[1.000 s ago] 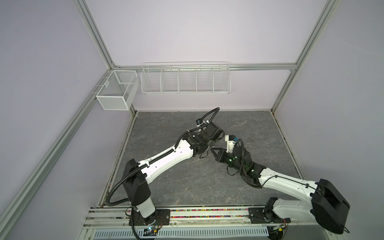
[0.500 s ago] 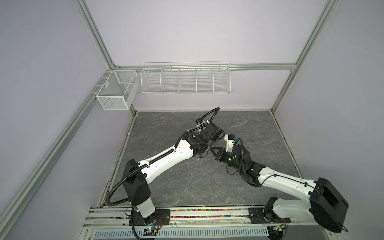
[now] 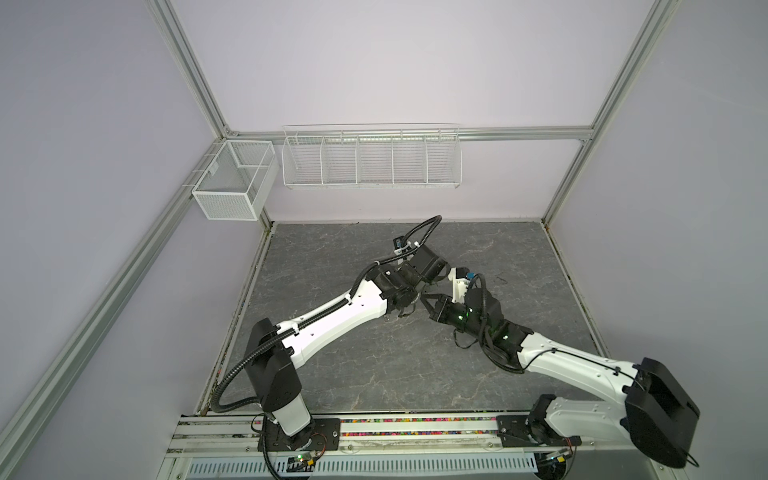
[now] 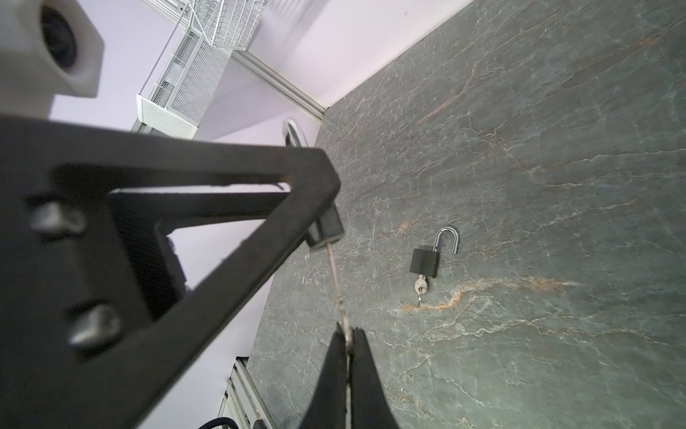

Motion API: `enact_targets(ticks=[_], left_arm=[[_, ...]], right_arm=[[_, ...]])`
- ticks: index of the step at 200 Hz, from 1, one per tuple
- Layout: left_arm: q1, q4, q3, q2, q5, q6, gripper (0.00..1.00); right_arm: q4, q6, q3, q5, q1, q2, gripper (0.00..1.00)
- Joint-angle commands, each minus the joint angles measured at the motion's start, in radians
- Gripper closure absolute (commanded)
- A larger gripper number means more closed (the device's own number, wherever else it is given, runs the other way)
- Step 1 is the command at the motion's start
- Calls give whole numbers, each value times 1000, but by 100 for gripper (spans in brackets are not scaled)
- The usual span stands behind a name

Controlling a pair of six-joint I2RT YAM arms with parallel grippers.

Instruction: Unlock with the key

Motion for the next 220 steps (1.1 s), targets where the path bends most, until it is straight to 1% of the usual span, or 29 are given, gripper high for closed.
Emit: enact_targets(ticks=[1, 20, 34, 56, 78, 84, 99, 118, 120, 127, 160, 174, 206, 220], left_arm=[[-13, -70, 8, 2, 8, 24, 100], [-13, -55, 4, -8, 32, 7, 100], [-12, -28, -12, -18, 58, -30, 100], [-6, 45, -47, -43, 93, -94, 100], [-6, 61, -38, -55, 115, -104, 100], [-6, 51, -30, -52, 121, -133, 100], [-11, 24, -20, -48, 113, -121, 100], [-12, 4, -30, -48, 123, -121, 100], [-12, 3, -29, -49, 125, -96, 100], [-15, -3, -29, -49, 128, -78, 100], [-27, -52, -24, -48, 84, -52, 100], [-31, -39, -26, -54, 97, -59, 100], [-62, -23, -6, -52, 125, -68, 100], [-64, -29, -3, -54, 145, -63, 100]], right_arm=[[35, -28, 22, 26, -11, -49, 94], [76, -36, 13, 1, -11, -43, 94], [84, -43, 27, -16, 2, -26, 94], [117, -30, 14, 4, 19, -12, 94], [125, -45, 7, 18, 21, -26, 94], [114, -54, 11, 23, 20, -33, 94], [96, -84, 13, 41, 19, -56, 94], [83, -114, 11, 36, 2, -82, 94], [81, -118, 11, 37, 1, -84, 94], [67, -129, 14, 38, -2, -93, 94], [70, -152, 11, 38, -3, -126, 94], [61, -167, 18, 44, -1, -127, 94], [77, -165, 43, 14, -1, -92, 94], [62, -184, 66, 9, -2, -94, 94]])
